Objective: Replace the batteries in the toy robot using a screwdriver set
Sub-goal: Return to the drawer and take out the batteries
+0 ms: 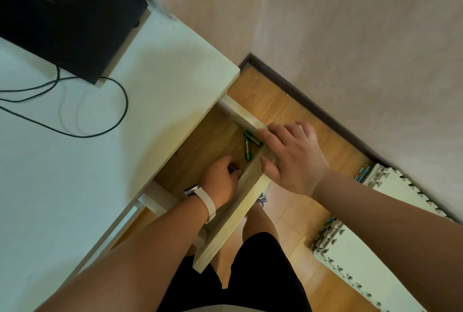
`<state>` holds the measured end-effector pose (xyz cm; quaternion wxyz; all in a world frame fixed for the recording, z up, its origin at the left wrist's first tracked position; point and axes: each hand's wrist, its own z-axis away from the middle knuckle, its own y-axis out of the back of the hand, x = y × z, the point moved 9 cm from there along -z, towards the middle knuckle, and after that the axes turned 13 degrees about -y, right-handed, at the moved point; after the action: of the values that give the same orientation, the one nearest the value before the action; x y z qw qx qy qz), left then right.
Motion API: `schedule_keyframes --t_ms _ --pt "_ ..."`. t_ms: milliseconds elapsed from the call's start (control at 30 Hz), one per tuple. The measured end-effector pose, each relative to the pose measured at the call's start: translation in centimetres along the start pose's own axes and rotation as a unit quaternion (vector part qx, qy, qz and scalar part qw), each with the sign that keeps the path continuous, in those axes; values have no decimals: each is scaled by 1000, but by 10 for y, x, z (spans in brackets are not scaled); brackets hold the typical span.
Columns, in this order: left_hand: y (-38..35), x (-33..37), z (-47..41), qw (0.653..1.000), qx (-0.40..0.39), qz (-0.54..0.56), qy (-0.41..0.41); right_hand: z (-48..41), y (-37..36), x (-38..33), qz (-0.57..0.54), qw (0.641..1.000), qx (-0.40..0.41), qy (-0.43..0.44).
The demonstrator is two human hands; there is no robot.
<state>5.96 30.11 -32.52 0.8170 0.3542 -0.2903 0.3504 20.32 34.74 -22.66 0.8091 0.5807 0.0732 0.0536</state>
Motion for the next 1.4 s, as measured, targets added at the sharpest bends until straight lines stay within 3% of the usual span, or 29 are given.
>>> schedule_keyframes --t_ms 367,533,767,867,967,1100,1200,1400 --pt "-1 -11 30 990 -35 120 59 0 0 -1 6 1000 -20 1" --pt "2 -17 40 988 -104 81 75 0 0 0 4 1000 -31 0" --pt "13 -11 47 985 -52 142 80 3 11 -7 -20 1000 -13 0" --pt "27 -13 56 968 17 231 92 11 20 -37 -44 997 5 65" --pt "36 -16 68 939 73 320 101 9 9 -75 -9 992 -86 96" --pt "45 -20 81 918 125 365 94 -19 -10 -78 -14 982 -186 -13" --pt "46 -21 87 919 130 364 78 -31 -26 -74 -11 974 -223 -39" --pt "47 -23 88 908 153 384 67 -40 -46 -80 53 969 -243 -3"
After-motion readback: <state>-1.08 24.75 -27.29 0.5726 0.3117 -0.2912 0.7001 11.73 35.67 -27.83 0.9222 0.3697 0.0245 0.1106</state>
